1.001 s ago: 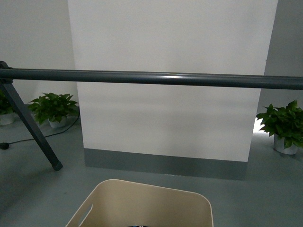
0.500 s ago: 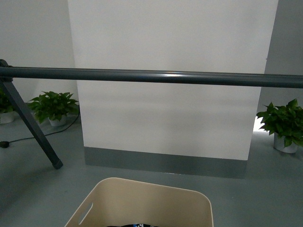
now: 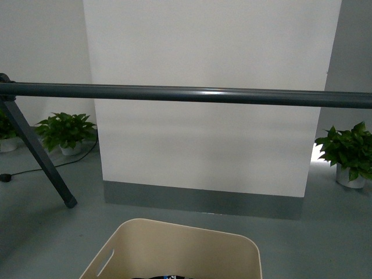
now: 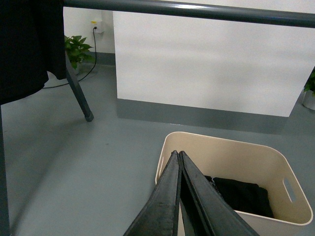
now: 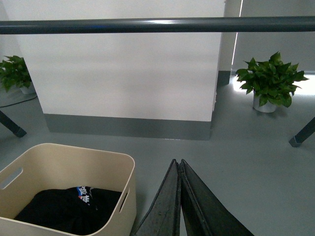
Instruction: Move hamper under clothes hanger
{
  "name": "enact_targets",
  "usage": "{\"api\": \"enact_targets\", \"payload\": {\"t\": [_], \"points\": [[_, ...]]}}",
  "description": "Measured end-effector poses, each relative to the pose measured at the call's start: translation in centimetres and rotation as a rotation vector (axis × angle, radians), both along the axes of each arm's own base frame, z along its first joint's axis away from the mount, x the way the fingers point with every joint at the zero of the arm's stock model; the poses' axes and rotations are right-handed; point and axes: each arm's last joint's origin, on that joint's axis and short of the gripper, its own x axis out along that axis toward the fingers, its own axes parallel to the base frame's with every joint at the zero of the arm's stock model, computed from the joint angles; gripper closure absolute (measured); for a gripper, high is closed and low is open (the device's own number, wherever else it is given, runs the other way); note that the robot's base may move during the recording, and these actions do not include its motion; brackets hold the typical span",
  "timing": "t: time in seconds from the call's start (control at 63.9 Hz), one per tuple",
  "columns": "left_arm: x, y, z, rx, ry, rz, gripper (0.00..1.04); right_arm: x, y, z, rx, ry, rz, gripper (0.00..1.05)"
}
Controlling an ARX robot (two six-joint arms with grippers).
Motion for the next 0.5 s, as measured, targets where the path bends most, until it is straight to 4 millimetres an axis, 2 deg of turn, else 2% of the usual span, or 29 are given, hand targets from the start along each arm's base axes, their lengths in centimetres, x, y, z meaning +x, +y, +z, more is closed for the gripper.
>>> {"api": "enact_targets", "payload": {"t": [0.328,0.5], "points": [[-0.6,0.0,0.0,0.0,-0.001,0.0,1.01,-0.5,0.0,0.0,0.0,0.0,0.0,1.03],[-0.9,0.0,0.0,0.0,0.0,0.0,1.01,-1.5,0.0,-0.3,0.0,0.01,0.003,1.03]]}}
